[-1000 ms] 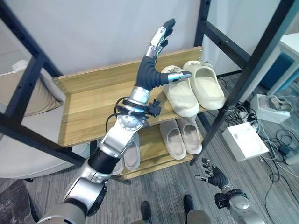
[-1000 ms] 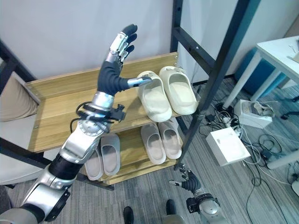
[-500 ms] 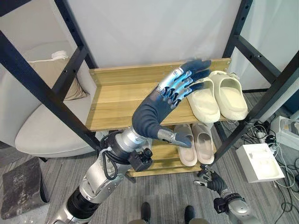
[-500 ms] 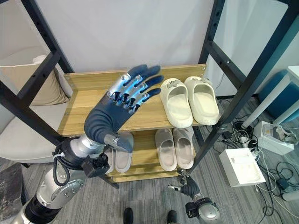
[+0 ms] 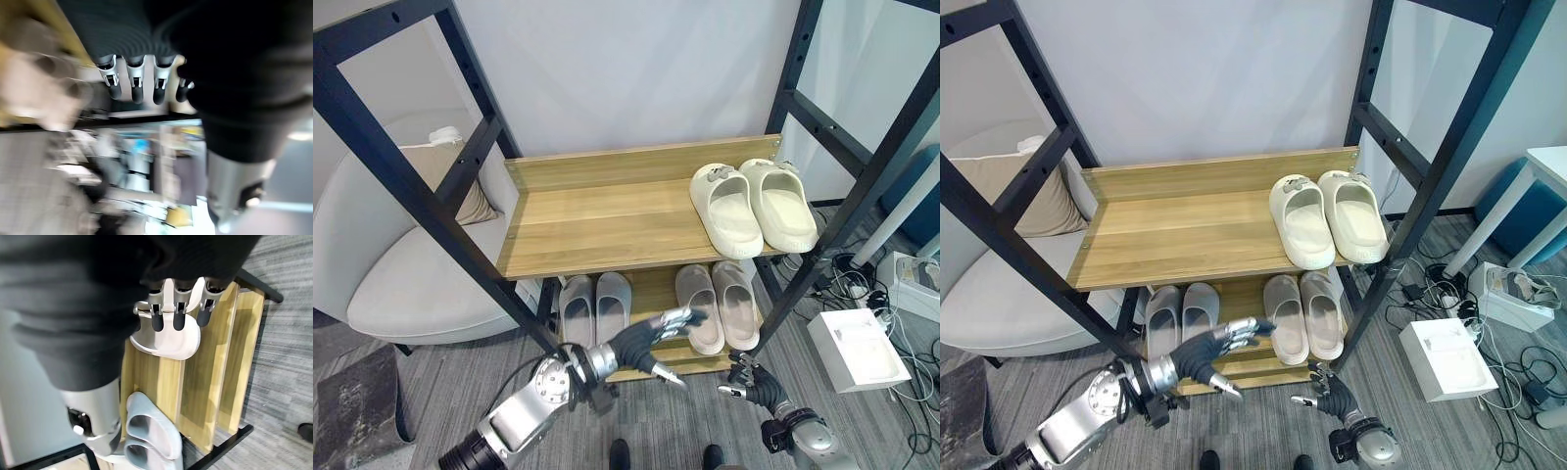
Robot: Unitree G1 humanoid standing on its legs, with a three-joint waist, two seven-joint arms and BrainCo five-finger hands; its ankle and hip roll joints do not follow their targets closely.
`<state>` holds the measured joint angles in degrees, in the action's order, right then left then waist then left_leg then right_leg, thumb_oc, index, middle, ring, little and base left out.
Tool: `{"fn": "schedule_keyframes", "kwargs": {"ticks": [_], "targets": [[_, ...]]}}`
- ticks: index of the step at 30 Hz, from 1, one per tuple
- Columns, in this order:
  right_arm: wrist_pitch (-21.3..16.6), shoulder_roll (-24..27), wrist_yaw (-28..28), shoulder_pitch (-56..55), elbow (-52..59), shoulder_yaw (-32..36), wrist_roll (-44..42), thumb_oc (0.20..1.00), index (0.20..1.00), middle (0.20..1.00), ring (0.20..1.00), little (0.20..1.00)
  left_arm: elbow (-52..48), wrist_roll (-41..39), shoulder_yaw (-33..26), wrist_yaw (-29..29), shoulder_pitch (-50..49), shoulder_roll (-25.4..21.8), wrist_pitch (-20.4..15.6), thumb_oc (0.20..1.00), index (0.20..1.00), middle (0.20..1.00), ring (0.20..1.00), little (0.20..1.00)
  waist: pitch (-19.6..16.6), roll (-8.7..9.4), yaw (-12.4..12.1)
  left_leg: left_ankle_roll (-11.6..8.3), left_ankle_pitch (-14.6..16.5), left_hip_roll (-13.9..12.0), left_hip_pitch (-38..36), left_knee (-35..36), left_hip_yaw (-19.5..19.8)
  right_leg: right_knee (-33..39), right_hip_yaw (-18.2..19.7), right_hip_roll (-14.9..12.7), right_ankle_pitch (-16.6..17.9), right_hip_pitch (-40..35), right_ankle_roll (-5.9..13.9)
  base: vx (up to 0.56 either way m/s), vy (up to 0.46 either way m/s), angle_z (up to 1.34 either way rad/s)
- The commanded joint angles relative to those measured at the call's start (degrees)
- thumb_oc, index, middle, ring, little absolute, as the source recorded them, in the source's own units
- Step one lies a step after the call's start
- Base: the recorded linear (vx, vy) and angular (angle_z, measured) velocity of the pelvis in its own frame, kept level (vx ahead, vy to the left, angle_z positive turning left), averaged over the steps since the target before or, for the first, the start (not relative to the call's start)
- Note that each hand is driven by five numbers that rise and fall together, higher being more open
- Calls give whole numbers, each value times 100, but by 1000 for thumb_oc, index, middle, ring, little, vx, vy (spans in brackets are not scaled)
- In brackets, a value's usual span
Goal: Arrange the slippers neatly on the shoe rack.
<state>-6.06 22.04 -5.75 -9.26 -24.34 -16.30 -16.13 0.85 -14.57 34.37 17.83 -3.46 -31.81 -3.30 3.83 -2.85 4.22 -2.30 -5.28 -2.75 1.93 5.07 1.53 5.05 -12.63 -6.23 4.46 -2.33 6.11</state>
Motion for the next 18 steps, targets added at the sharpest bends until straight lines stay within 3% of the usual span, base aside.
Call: {"fn": "schedule_keyframes", "kwargs": {"ticks": [1,4,11,18], "targets": [[-135,-77,-7,278,229,29,-284,1000,1000,1000,1000,1000,724,423,-572,-451,-115,290,-184,1000,1000,1000,1000,1000,103,312,-96,-102,601,-10,-507,-7,-164,-5,-190,-32,-451,-87,210,1,0,4],[-121,-146,154,272,200,81,-303,1000,1000,1000,1000,1000,2052,103,-1069,-1046,-236,968,-140,1000,1000,1000,1000,1000,102,348,-129,-98,570,-13,-496,-7,-144,-5,-202,-39,-439,-76,198,5,-12,-1],[-177,-280,574,367,-147,268,-314,1000,1000,1000,1000,1000,3417,-504,-2027,-1976,-54,1609,-222,1000,1000,1000,1000,1000,164,387,-179,-103,532,-10,-485,-7,-119,-5,-269,-30,-470,-116,171,3,-9,5],[-146,-361,814,555,-520,372,-299,1000,1000,1000,1000,1000,3220,-809,-2260,-2227,-77,1727,-332,1000,1000,1000,1000,1000,190,378,-175,-103,542,-25,-528,-7,-143,-5,-238,-29,-509,-159,152,0,0,0]]}}
